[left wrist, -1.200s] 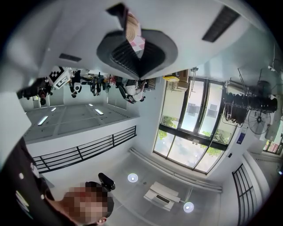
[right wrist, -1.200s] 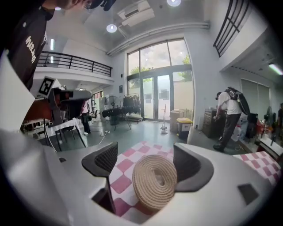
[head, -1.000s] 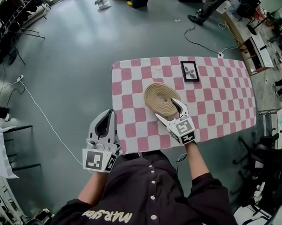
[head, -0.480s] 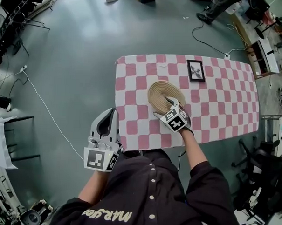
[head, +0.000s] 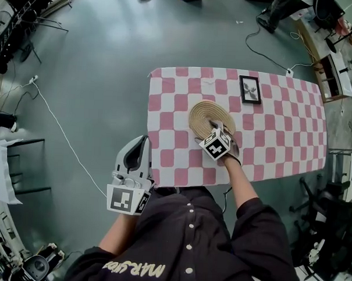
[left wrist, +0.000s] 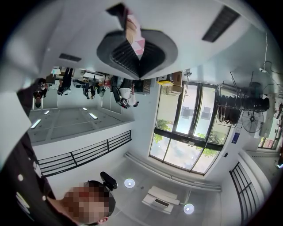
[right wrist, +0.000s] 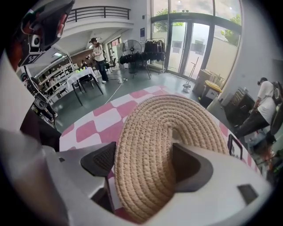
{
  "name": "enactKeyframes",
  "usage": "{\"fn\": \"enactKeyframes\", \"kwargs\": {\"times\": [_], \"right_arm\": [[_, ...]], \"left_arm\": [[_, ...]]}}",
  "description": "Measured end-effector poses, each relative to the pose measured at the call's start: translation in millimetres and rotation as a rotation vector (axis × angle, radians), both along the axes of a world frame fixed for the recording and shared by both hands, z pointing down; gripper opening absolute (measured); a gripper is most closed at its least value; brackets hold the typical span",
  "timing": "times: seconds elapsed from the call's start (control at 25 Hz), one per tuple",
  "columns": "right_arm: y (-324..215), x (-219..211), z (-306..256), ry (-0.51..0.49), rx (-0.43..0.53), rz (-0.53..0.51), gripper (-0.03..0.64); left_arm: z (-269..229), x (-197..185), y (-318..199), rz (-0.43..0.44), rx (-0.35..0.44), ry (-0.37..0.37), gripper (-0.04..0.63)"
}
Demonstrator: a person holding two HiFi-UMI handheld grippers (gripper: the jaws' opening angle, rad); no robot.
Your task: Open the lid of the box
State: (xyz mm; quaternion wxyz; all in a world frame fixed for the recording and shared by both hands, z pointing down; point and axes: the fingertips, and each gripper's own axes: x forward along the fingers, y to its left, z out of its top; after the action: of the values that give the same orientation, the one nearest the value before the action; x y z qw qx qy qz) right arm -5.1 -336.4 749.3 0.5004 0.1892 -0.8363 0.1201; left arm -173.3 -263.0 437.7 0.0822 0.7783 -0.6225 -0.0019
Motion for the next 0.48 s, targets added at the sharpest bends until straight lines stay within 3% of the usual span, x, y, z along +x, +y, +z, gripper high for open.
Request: {"fn": "enactKeyframes", "kwargs": {"times": [0.48], "right_arm": [[1.4, 0.2, 5.0, 0.085, 0.015, -0.024, 0.379]], "left_arm": [[1.0, 0.8, 3.1, -0.003, -0.009, -0.004, 0.009]]}}
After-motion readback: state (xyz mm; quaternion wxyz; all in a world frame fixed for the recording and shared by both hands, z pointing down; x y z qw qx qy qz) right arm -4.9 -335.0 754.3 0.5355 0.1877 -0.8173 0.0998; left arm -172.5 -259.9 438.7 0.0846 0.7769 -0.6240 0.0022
